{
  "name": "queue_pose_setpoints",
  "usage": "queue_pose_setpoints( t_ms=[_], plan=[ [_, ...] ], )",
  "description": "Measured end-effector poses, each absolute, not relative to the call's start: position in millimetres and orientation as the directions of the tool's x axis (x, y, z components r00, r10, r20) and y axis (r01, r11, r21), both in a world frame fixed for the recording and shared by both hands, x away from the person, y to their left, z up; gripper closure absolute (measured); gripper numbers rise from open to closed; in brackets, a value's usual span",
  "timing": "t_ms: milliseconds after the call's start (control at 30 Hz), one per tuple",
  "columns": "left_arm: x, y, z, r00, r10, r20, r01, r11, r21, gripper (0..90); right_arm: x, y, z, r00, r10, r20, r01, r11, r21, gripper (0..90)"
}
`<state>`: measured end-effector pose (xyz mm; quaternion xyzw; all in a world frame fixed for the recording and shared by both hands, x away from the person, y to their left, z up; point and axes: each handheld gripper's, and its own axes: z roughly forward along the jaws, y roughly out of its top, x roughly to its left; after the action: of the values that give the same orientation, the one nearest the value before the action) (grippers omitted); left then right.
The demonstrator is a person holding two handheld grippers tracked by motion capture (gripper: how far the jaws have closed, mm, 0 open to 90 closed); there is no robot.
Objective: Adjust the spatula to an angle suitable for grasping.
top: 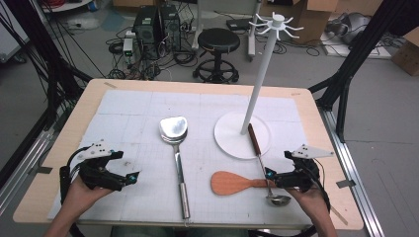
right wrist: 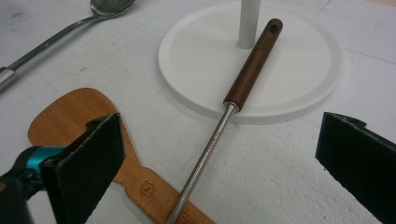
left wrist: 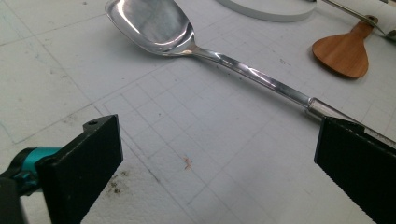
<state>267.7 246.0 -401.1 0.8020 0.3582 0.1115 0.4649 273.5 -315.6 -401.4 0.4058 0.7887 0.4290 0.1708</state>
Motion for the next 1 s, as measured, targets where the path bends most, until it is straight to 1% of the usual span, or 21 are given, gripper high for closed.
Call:
queue_pose_setpoints(
  t_ms=[400, 767, 1000],
  plan=[
    [268, 243, -401, 0.725, 0.671, -0.155, 0.470, -0.317, 0.824, 1.7, 276, -315, -402, -0.613, 0.786, 0.080, 0.500, 0.307, 0.810, 0.4],
    [268, 242, -402, 0.731, 0.664, -0.156, 0.468, -0.321, 0.823, 1.7, 274, -301, -388, -0.638, 0.766, 0.075, 0.470, 0.311, 0.826, 0.4],
    [269, 240, -402, 0.736, 0.659, -0.154, 0.465, -0.328, 0.822, 1.7, 274, -287, -377, -0.662, 0.742, 0.110, 0.462, 0.287, 0.839, 0.4]
  ],
)
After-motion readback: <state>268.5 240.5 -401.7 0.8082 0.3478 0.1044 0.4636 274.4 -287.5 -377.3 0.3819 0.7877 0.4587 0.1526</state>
